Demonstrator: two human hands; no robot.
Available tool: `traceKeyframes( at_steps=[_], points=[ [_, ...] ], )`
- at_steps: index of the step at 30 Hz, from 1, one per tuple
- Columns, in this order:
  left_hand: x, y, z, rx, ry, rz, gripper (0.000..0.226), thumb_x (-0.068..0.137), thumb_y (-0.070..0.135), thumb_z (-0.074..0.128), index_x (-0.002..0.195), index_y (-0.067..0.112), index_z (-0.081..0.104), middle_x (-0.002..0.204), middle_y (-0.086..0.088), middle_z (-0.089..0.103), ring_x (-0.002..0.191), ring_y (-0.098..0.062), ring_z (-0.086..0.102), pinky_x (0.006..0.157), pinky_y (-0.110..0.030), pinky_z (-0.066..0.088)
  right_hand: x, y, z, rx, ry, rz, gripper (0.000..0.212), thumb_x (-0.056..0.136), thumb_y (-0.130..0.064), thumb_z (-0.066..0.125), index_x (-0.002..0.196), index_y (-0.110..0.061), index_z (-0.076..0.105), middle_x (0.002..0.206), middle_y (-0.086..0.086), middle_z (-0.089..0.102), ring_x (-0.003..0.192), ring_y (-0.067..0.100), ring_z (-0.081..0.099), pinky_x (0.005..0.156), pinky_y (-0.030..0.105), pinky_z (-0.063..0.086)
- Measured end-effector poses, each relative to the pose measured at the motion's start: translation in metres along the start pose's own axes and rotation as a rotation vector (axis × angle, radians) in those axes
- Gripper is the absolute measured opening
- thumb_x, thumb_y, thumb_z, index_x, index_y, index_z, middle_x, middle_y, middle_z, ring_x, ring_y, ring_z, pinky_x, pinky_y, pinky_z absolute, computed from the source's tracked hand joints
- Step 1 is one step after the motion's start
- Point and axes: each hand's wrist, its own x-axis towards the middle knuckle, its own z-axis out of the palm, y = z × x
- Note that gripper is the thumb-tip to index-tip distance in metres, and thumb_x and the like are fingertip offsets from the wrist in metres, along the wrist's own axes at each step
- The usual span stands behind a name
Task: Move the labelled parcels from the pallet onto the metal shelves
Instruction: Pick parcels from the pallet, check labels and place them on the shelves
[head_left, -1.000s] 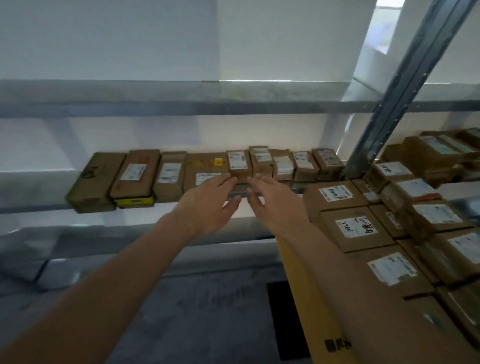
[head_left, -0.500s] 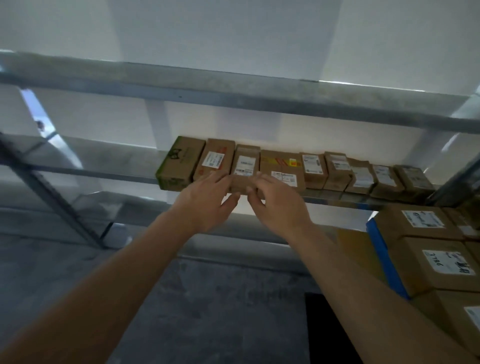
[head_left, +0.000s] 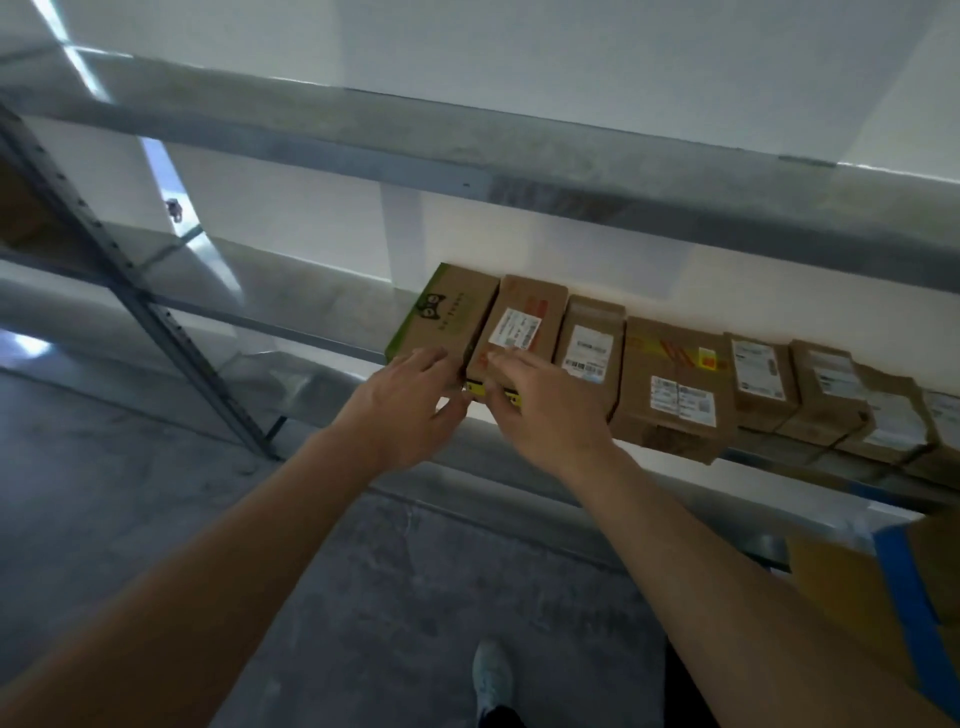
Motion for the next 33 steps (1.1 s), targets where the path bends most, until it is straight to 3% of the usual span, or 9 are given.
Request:
traceKeyframes(
  at_steps=[7, 11, 14, 19, 25, 29, 33],
  points=[
    [0.066, -0.045, 0.015, 0.027, -0.004, -0.034, 0.042, 0.102, 0.032, 0.055, 0.137, 0.009, 0.057, 0.139, -0.009, 0.058, 0.118, -0.029, 0.06, 0.094, -0.039, 0.048, 0.076, 0.018, 0.036, 0.063, -0.104, -0.021, 0.046, 0.104, -0.037, 0.049, 0.148, -0.023, 0.05, 0.152, -0.002, 0.047, 0.134, 0.017, 0.049, 0.097, 0.032, 0.046],
    [0.09, -0.074, 0.021, 0.017, -0.025, -0.026, 0.047, 0.1, 0.029, 0.06, 0.14, 0.005, 0.056, 0.141, -0.014, 0.057, 0.12, -0.034, 0.061, 0.098, -0.042, 0.049, 0.107, 0.025, 0.056, 0.078, -0.176, 0.013, 0.05, 0.103, -0.038, 0.049, 0.151, -0.023, 0.046, 0.159, 0.001, 0.039, 0.142, 0.02, 0.042, 0.109, 0.041, 0.044],
    [0.108, -0.097, 0.028, -0.019, -0.069, -0.04, 0.051, 0.101, 0.032, 0.056, 0.145, 0.006, 0.051, 0.147, -0.013, 0.052, 0.128, -0.034, 0.055, 0.103, -0.044, 0.047, 0.124, 0.027, 0.075, 0.071, -0.218, 0.032, 0.051, 0.102, -0.039, 0.049, 0.151, -0.025, 0.045, 0.16, 0.0, 0.039, 0.141, 0.022, 0.044, 0.107, 0.046, 0.047],
    [0.135, -0.137, 0.037, -0.057, -0.145, -0.014, 0.051, 0.101, 0.036, 0.053, 0.145, 0.009, 0.049, 0.149, -0.011, 0.049, 0.127, -0.034, 0.055, 0.1, -0.049, 0.053, 0.149, 0.024, 0.104, 0.067, -0.251, 0.103, 0.05, 0.101, -0.039, 0.051, 0.149, -0.025, 0.048, 0.155, 0.0, 0.044, 0.133, 0.022, 0.051, 0.101, 0.041, 0.051],
    [0.167, -0.185, 0.05, -0.06, -0.243, 0.094, 0.044, 0.1, 0.031, 0.053, 0.138, 0.008, 0.051, 0.145, -0.01, 0.049, 0.125, -0.032, 0.054, 0.095, -0.046, 0.053, 0.169, 0.008, 0.14, 0.052, -0.204, 0.224, 0.038, 0.1, -0.035, 0.052, 0.134, -0.022, 0.062, 0.123, -0.003, 0.061, 0.096, 0.019, 0.065, 0.073, 0.038, 0.058],
    [0.186, -0.215, 0.063, -0.065, -0.31, 0.186, 0.043, 0.098, 0.034, 0.052, 0.134, 0.009, 0.052, 0.147, -0.009, 0.046, 0.127, -0.031, 0.052, 0.096, -0.046, 0.053, 0.179, -0.001, 0.158, -0.002, -0.162, 0.319, 0.038, 0.101, -0.033, 0.054, 0.136, -0.021, 0.061, 0.131, -0.001, 0.06, 0.106, 0.019, 0.062, 0.076, 0.027, 0.049],
    [0.202, -0.236, 0.08, -0.092, -0.351, 0.274, 0.053, 0.097, 0.034, 0.053, 0.144, 0.01, 0.046, 0.154, -0.012, 0.038, 0.136, -0.035, 0.047, 0.103, -0.051, 0.051, 0.19, -0.002, 0.177, -0.024, -0.148, 0.425, 0.041, 0.1, -0.034, 0.054, 0.137, -0.018, 0.059, 0.14, 0.007, 0.052, 0.116, 0.024, 0.058, 0.094, 0.041, 0.053]
  ],
)
